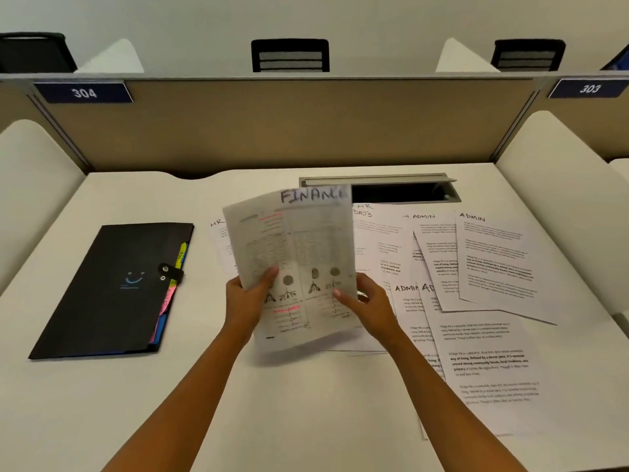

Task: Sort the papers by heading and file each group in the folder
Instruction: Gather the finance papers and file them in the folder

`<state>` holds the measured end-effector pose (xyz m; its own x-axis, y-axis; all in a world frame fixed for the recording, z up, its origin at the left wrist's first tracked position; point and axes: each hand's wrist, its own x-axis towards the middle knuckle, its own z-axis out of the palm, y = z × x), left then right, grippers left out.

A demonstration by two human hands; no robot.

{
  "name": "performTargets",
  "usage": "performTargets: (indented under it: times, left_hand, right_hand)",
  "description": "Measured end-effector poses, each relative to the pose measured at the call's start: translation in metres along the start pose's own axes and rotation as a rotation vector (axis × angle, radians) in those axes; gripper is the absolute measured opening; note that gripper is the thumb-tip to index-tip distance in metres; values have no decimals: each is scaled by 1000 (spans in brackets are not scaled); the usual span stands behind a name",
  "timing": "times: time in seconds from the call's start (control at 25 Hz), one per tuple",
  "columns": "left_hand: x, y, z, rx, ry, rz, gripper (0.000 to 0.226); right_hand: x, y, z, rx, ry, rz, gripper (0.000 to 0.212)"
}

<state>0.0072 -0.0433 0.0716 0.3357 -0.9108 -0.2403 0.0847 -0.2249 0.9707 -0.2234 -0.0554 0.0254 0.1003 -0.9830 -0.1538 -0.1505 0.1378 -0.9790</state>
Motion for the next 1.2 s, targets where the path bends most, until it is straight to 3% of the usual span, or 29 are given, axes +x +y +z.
performTargets:
  times: [0.2,0.32,0.44,0.56,0.72,0.84,0.96,1.04,1.2]
  left_hand:
    - [24,-6,-38,39,137,-56,23]
    - [32,-17,-58,51,170,-143,35]
    - [37,-25,-67,62,148,-221,34]
    - [43,-28,-66,56,129,-267,30]
    - [53,-33,-55,42,102,-335,23]
    - [60,-38,-46,29,86,-365,25]
    - [66,-46,-43,28,95,-393,28]
    - [67,-50,-43,60,106,-389,28]
    - [66,-54,-40,169,132,-317,25]
  right_hand:
    - [23,29,-27,-296,450,174,78]
    - [40,34,-27,-459,418,266,104]
    - [51,36,-10,-600,322,301,117]
    - [56,38,9,-593,291,253,112]
    - [49,43,33,-417,200,55,95]
    - [48,45,37,-326,143,20,84]
    - [59,45,14,-432,367,102,84]
    - [71,44,-16,-587,537,278,99]
    - [96,34,-65,-719,533,551,130]
